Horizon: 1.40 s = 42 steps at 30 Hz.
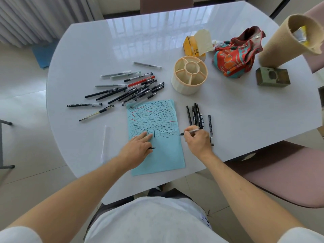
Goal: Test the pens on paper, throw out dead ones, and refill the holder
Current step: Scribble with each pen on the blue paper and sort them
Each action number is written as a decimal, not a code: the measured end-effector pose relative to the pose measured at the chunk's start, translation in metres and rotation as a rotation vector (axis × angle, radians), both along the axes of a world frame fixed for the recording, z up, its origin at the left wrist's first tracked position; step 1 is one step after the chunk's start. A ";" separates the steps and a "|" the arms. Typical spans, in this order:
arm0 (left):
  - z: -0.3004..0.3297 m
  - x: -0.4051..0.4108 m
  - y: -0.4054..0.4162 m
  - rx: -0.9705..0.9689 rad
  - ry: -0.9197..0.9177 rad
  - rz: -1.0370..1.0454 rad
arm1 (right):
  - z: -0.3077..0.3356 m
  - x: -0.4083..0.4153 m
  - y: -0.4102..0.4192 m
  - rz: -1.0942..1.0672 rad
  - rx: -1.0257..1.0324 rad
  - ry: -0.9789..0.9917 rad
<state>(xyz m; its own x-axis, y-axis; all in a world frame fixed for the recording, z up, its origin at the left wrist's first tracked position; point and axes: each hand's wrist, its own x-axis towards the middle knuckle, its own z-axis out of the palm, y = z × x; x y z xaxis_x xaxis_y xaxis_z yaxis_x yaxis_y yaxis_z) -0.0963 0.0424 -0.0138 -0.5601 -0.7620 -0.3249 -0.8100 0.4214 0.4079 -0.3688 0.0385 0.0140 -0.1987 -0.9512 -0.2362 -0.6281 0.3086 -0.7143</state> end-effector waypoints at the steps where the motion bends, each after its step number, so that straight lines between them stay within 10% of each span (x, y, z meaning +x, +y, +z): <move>1: 0.000 0.000 0.000 0.005 0.007 0.002 | 0.001 0.000 0.001 -0.016 -0.013 -0.019; 10: 0.024 -0.007 0.001 0.052 0.265 0.222 | 0.029 0.023 0.015 -0.150 0.044 -0.693; 23: 0.058 -0.009 0.005 0.106 0.290 0.239 | 0.024 0.061 0.020 -0.062 0.178 -0.801; 36: 0.058 0.056 0.004 0.095 0.032 0.515 | 0.016 0.131 -0.057 0.142 0.386 -0.581; 42: 0.044 0.098 0.012 0.162 -0.017 0.715 | 0.004 0.122 -0.156 0.303 -0.021 0.207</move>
<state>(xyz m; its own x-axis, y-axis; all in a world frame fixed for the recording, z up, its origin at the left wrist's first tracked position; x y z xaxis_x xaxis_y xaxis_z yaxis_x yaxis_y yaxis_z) 0.0020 0.0541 0.0300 0.0619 -0.8811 -0.4689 -0.8711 -0.2770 0.4056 -0.2466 -0.1171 0.0182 0.0510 -0.9784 -0.2006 -0.8208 0.0733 -0.5665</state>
